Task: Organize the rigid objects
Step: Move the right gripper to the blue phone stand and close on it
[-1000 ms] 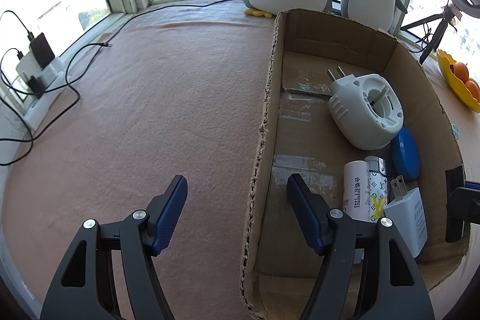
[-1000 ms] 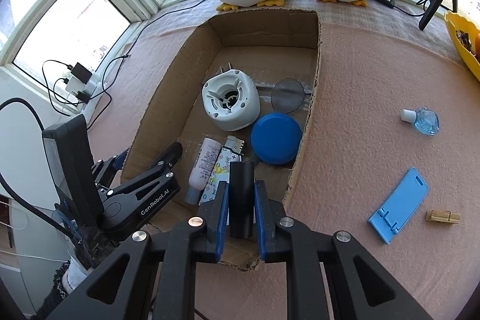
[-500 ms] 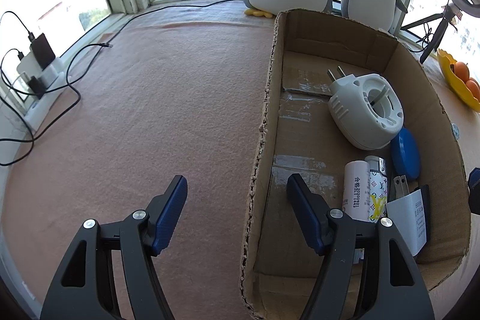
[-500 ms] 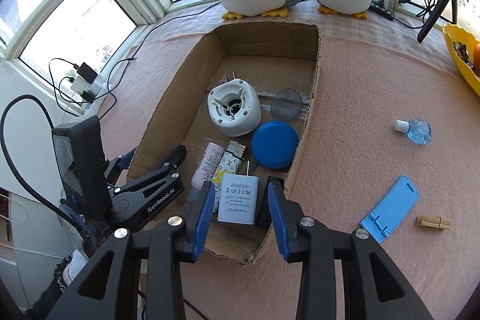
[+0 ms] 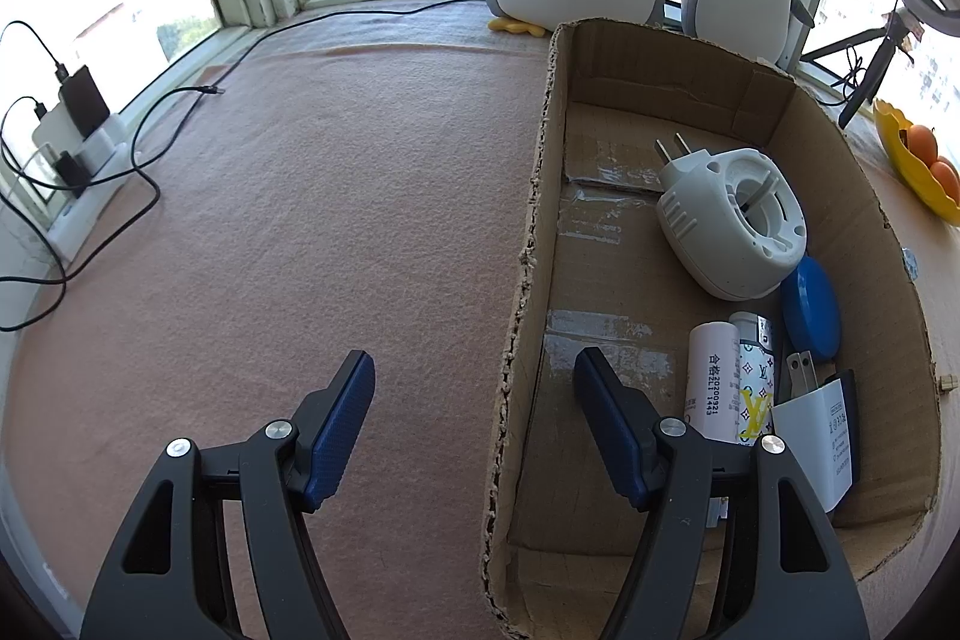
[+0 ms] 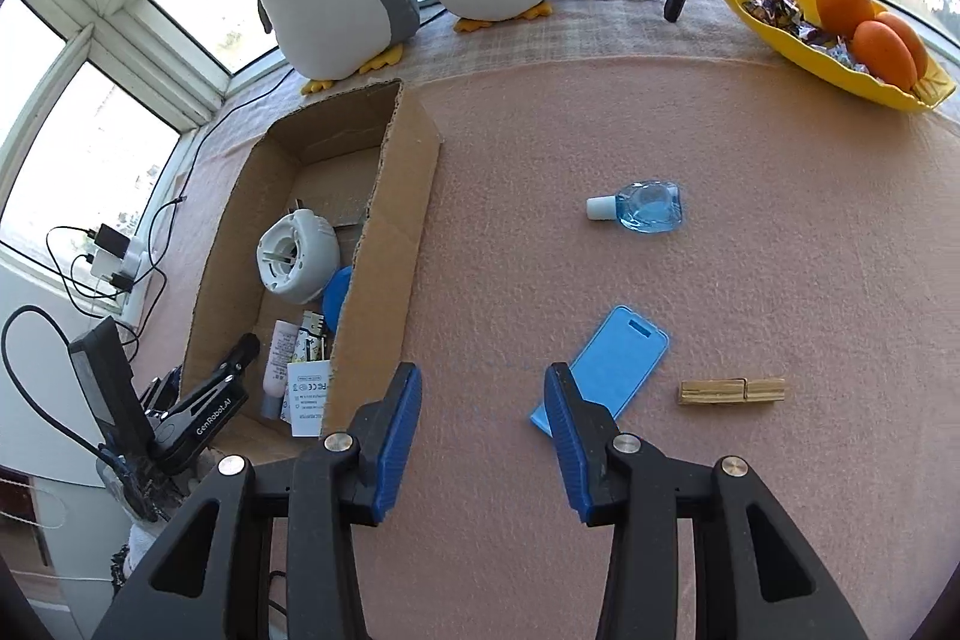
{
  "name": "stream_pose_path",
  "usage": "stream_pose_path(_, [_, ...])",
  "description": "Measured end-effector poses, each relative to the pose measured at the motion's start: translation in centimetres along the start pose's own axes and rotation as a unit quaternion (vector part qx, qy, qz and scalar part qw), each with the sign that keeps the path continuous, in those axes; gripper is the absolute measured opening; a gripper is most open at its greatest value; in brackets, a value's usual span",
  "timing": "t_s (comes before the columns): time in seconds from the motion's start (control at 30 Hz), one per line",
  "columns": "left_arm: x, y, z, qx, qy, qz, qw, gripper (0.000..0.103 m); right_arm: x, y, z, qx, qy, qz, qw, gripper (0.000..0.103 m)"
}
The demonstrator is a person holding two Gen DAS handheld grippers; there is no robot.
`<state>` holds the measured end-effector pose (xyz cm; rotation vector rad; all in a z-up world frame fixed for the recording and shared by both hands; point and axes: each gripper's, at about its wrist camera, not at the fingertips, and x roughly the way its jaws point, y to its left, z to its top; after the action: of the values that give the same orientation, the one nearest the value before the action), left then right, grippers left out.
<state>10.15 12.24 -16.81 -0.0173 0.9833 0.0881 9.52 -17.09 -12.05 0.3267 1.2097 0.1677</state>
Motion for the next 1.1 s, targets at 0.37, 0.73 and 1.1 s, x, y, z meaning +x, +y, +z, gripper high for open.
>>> stream_pose_path(0.37, [0.0, 0.0, 0.0, 0.000, 0.000, 0.000, 1.0000, 0.071, 3.2, -4.1, -0.4, 0.076, 0.041, -0.017, 0.996, 0.045])
stream_pose_path(0.73, [0.0, 0.0, 0.0, 0.000, 0.000, 0.000, 1.0000, 0.071, 5.3, -4.9, 0.6, 0.100, 0.061, -0.013, 0.993, 0.051])
stream_pose_path(1.1, [0.1, 0.1, 0.1, -0.002, -0.001, 0.000, 1.0000, 0.072, 6.9, -1.2, 1.7, 0.014, 0.072, -0.058, 0.996, 0.051])
